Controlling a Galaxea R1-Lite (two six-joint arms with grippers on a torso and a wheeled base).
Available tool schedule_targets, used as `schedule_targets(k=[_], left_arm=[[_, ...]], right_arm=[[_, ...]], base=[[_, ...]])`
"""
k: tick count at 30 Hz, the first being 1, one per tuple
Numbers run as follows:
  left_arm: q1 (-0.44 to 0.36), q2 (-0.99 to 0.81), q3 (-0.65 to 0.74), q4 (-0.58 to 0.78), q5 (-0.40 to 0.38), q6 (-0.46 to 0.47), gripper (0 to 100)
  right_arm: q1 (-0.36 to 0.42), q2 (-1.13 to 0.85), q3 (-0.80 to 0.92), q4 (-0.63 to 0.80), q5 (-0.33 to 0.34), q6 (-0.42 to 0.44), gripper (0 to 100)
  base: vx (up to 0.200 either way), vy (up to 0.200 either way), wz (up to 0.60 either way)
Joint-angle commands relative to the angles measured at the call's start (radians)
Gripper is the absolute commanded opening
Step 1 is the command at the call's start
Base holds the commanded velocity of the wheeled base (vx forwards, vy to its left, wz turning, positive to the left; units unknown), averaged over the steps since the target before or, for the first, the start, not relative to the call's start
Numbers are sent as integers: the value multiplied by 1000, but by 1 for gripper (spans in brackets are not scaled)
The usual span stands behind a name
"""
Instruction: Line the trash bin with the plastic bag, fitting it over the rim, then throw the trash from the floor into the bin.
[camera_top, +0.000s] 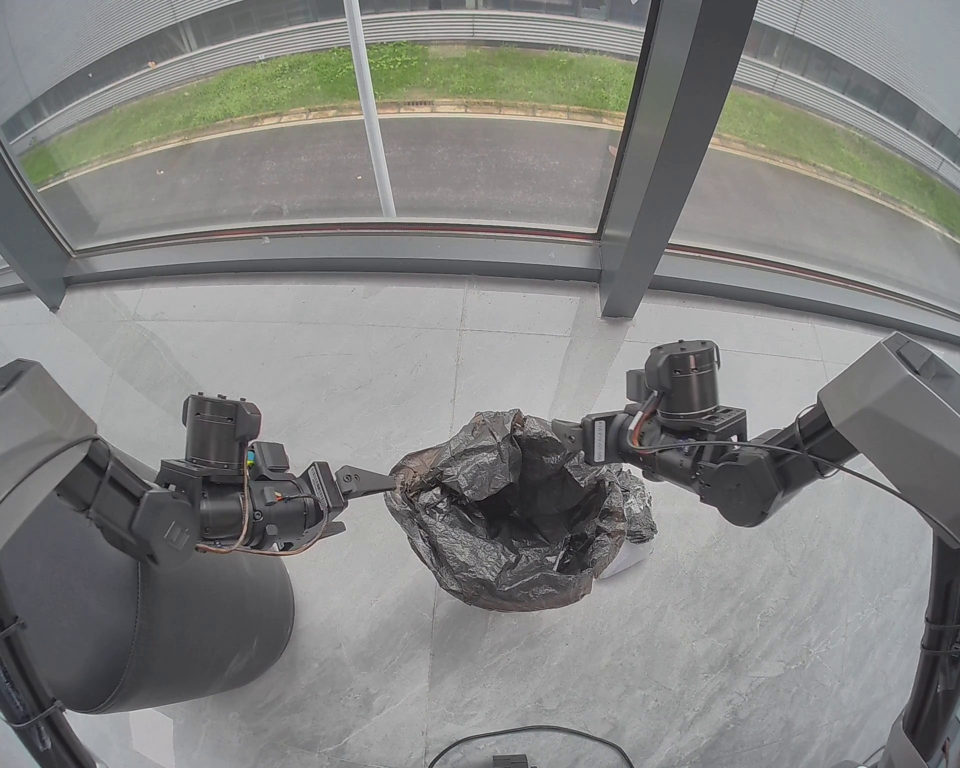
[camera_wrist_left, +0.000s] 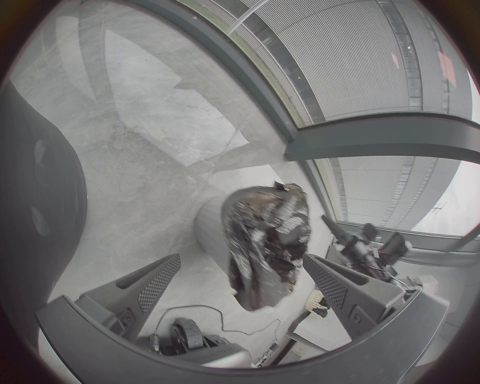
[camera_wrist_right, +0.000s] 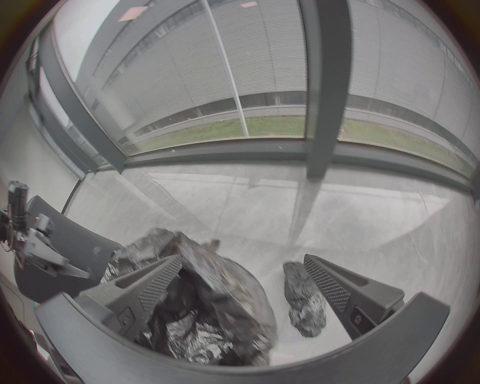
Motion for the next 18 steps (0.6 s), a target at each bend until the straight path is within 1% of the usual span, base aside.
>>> schedule_targets(k=[1, 3, 6, 7, 8, 11, 12, 13, 17, 18], left_arm=[[-77, -245, 130, -2, -38, -30, 100], [-89, -242, 131, -2, -24, -24, 100], [-104, -208, 122, -4, 117, -14, 100], [-106, -180, 115, -9, 198, 8, 100], [-111, -145, 99, -21, 316, 55, 100], [-103, -77, 69, -93, 595, 161, 100], [-97, -73, 72, -125, 622, 174, 100], [-91, -76, 78, -144, 617, 177, 100], [-58, -145, 115, -157, 537, 209, 100], [-58, -145, 115, -157, 537, 209, 100]], right_arm=[[-110, -112, 175, 1, -6, 73, 100], [-132, -105, 195, 4, -9, 73, 100], [-175, -49, 212, -15, -3, 75, 100], [-187, -26, 210, -25, 0, 75, 100], [-199, 4, 204, -48, 6, 73, 100], [-212, 102, 161, -111, 17, 62, 100], [-213, 136, 135, -108, 20, 58, 100], [-216, 158, 112, -101, 20, 55, 100], [-218, 254, -32, 1, 20, 47, 100], [-218, 254, -32, 1, 20, 47, 100]], base=[[0, 0, 0], [0, 0, 0], [0, 0, 0], [0, 0, 0], [0, 0, 0], [0, 0, 0], [0, 0, 0], [0, 0, 0], [0, 0, 0], [0, 0, 0]])
